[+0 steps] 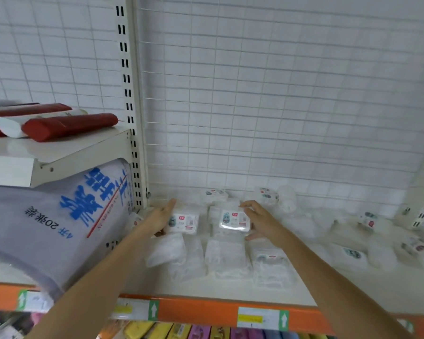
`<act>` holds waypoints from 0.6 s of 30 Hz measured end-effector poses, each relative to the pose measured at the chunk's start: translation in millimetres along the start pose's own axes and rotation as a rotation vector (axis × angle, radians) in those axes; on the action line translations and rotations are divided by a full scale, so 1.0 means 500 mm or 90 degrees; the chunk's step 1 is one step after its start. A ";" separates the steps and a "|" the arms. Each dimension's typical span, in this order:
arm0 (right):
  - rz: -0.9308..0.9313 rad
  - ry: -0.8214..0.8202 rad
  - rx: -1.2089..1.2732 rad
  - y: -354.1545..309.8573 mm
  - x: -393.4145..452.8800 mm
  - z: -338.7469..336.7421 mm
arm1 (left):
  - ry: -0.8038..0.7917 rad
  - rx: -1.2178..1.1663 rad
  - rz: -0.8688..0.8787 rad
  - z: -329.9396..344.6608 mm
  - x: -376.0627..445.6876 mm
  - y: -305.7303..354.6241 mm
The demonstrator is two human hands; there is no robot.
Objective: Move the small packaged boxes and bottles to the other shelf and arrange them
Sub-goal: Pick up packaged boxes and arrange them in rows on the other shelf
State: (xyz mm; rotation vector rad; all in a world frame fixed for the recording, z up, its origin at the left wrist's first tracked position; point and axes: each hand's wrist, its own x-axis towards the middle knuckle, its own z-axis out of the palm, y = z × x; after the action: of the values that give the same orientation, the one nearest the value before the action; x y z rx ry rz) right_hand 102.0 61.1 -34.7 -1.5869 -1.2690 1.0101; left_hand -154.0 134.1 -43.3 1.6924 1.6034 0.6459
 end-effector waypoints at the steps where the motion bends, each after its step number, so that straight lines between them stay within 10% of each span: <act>1: 0.005 0.001 0.035 -0.003 -0.002 -0.001 | 0.002 0.010 -0.006 -0.002 -0.003 0.004; 13: -0.005 0.058 0.271 0.002 -0.052 -0.045 | 0.004 -0.242 0.057 0.006 -0.038 0.096; 18: -0.166 0.114 -0.204 0.039 -0.127 -0.123 | -0.168 -0.505 -0.042 0.056 -0.053 0.152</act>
State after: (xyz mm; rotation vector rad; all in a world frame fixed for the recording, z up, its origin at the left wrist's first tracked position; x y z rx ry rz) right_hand 155.4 -11.7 -28.2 -1.6508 -1.5187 0.5085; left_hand -87.2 105.1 0.8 1.0703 1.0084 0.8408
